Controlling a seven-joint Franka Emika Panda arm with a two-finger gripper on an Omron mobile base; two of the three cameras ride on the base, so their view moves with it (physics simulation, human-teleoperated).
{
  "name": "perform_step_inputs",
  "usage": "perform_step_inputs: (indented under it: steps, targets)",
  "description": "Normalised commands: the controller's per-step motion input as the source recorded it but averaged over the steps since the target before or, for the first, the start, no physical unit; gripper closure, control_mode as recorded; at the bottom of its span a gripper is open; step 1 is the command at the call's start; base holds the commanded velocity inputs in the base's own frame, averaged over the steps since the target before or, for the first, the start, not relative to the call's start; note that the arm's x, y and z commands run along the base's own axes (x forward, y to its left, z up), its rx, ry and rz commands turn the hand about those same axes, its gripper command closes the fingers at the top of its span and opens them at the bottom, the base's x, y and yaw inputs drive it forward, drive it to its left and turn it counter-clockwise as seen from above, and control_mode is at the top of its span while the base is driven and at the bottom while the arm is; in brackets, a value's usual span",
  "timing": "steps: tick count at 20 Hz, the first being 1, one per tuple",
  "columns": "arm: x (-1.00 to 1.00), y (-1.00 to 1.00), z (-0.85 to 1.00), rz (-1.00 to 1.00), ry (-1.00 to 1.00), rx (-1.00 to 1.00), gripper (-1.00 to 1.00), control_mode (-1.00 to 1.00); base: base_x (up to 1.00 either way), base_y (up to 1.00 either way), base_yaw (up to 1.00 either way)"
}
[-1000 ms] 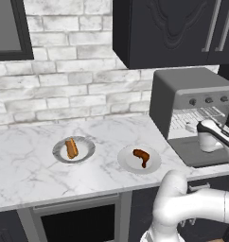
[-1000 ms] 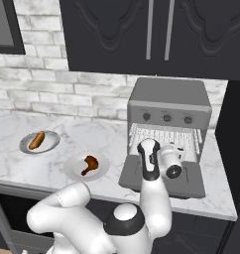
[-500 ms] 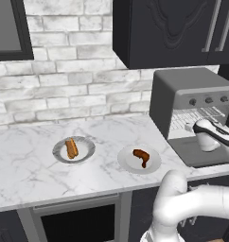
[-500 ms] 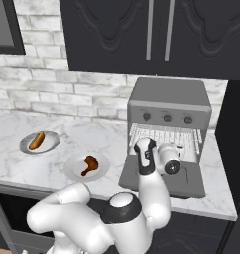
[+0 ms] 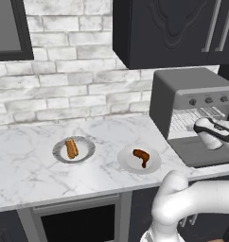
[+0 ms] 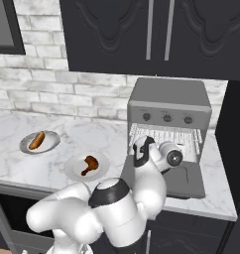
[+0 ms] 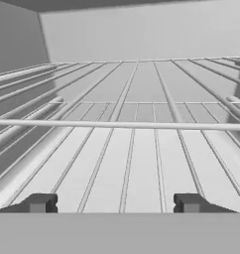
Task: Open the toaster oven door. Place the hotdog bun on the top rack in the toaster oven and place the chicken drumstick on the bottom rack.
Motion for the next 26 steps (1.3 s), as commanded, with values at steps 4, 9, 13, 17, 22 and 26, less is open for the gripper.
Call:
perform_step_inputs:
  steps: [4,9,13,17,22,26]
  targets:
    - [-0.54,0.03,-0.82,0.02,0.17,0.0,-1.0,-1.0,0.0,0.0,0.0]
    - [-0.69,0.16,-0.95,0.03,0.19,-0.02,-1.0,-1.0,0.0,0.0,0.0]
    - [-0.74,0.26,-1.0,0.02,0.2,-0.03,-1.0,-1.0,0.0,0.0,0.0]
    - [-0.74,0.29,-0.98,0.03,0.24,-0.02,-1.0,-1.0,0.0,0.0,0.0]
    - [-0.85,0.26,-1.0,0.03,0.26,-0.02,-1.0,-1.0,0.0,0.0,0.0]
    - [-0.93,0.23,-1.0,0.03,0.28,-0.02,-1.0,-1.0,0.0,0.0,0.0]
